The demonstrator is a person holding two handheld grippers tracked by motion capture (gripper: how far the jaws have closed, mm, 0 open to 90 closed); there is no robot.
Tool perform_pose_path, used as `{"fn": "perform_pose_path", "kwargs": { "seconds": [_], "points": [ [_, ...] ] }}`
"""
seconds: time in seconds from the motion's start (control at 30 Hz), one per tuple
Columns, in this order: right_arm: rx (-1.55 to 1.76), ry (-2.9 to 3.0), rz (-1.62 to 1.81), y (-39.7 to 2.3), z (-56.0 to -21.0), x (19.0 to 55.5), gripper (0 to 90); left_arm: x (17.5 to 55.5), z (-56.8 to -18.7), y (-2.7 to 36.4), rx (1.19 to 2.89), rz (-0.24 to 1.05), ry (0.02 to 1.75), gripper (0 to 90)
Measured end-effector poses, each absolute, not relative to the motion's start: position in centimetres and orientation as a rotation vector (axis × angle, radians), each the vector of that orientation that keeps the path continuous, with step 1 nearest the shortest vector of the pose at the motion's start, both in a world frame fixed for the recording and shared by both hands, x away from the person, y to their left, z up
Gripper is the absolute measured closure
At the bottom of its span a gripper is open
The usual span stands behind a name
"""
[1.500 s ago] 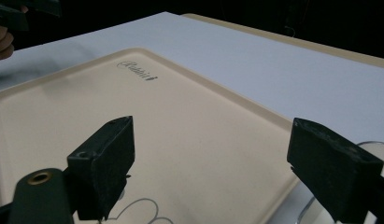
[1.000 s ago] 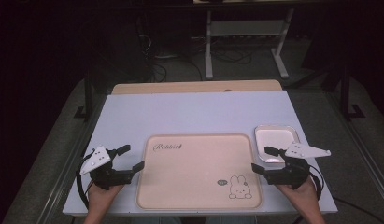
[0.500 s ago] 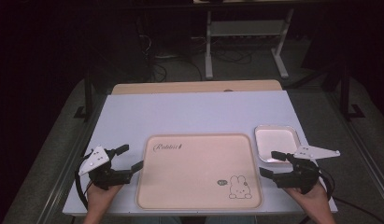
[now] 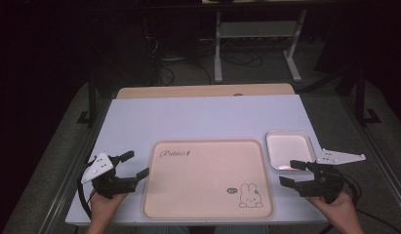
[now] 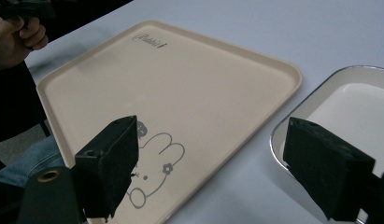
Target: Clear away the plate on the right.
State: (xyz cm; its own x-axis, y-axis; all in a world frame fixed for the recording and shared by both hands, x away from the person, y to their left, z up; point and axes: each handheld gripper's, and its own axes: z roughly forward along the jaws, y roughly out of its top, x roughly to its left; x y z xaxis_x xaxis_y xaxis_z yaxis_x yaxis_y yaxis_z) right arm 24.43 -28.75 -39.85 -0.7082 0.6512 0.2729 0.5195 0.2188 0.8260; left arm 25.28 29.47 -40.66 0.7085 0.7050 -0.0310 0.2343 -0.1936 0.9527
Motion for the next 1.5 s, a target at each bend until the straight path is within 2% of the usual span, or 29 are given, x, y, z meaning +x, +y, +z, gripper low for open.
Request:
{"fn": "perform_pose_path", "kwargs": {
  "seconds": [1.13,1.3,1.5],
  "points": [
    [1.493,2.27,1.613,-37.0,-39.4,25.8,22.0,25.5,-40.8,29.6,1.754,0.504,0.758,16.2],
    [1.574,2.269,1.544,-38.4,-39.8,26.7,22.4,25.5,-40.8,29.5,1.753,0.503,0.757,16.2],
    [1.652,2.27,1.464,-40.3,-39.9,28.7,27.2,25.6,-40.8,29.5,1.757,0.504,0.758,16.2]
  ]
}}
